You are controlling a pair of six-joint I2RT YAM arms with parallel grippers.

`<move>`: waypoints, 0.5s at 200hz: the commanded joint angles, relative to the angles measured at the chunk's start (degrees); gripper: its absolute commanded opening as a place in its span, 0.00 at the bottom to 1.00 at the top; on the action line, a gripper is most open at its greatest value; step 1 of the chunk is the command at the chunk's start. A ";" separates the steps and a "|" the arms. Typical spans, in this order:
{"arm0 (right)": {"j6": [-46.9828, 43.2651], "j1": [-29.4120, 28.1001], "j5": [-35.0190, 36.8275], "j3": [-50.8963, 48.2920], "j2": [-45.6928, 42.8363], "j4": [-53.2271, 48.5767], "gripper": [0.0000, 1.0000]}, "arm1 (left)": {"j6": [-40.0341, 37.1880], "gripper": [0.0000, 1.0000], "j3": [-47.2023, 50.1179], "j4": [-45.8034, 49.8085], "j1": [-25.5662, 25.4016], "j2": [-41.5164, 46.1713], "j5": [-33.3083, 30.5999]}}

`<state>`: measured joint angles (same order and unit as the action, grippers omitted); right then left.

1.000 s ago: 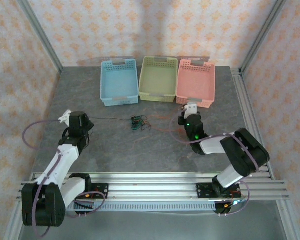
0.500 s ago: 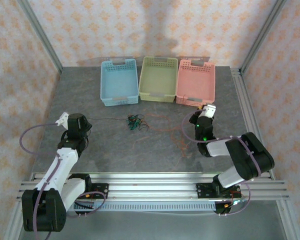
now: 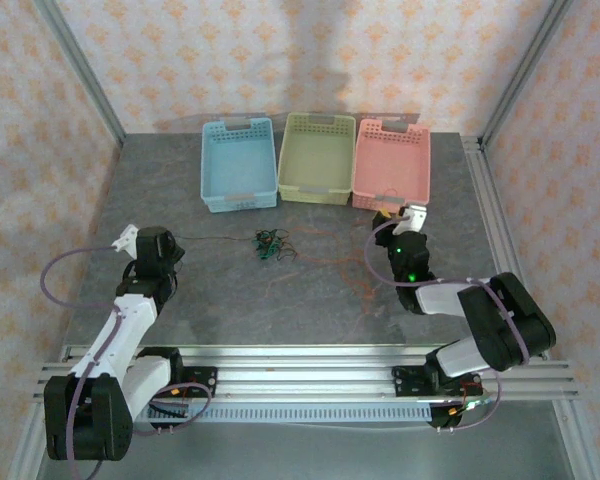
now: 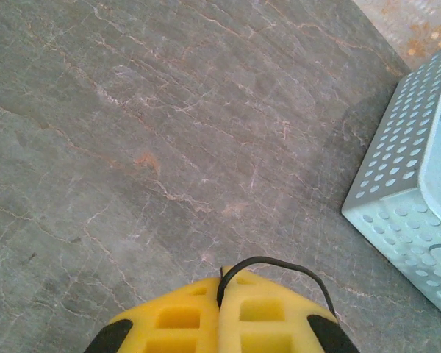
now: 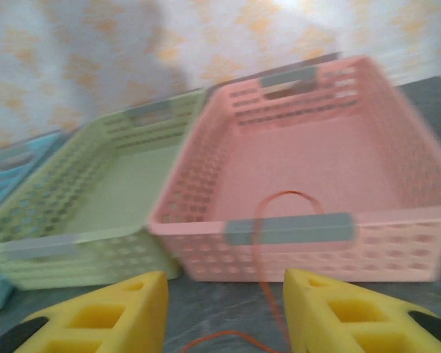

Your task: Untangle the cables

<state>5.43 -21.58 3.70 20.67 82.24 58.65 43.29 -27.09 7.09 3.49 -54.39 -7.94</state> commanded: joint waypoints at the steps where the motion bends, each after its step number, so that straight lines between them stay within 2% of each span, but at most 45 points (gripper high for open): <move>1: 1.15 -0.43 -17.67 4.92 1.10 -4.13 0.45 | -0.05 0.00 -0.29 0.23 0.56 -0.44 -0.54; 13: -0.11 -1.04 -28.30 8.79 3.12 -9.58 0.45 | -0.05 0.00 -0.22 0.26 0.56 -0.28 -0.57; 26: -3.66 -2.58 -34.50 13.20 5.17 -17.89 0.44 | -0.05 0.00 -0.24 0.27 0.51 -0.30 -0.58; 61: -17.30 -8.55 -35.03 20.94 8.87 -37.11 0.45 | -0.06 0.00 -0.24 0.26 0.56 -0.43 -0.46; 100: -24.49 -11.34 -35.16 26.63 14.71 -48.69 0.50 | -0.13 0.00 -0.31 0.20 0.56 -0.54 -0.31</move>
<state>-11.46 -31.88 -28.71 44.01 93.54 22.57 43.29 -27.09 7.07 3.49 -54.65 -7.92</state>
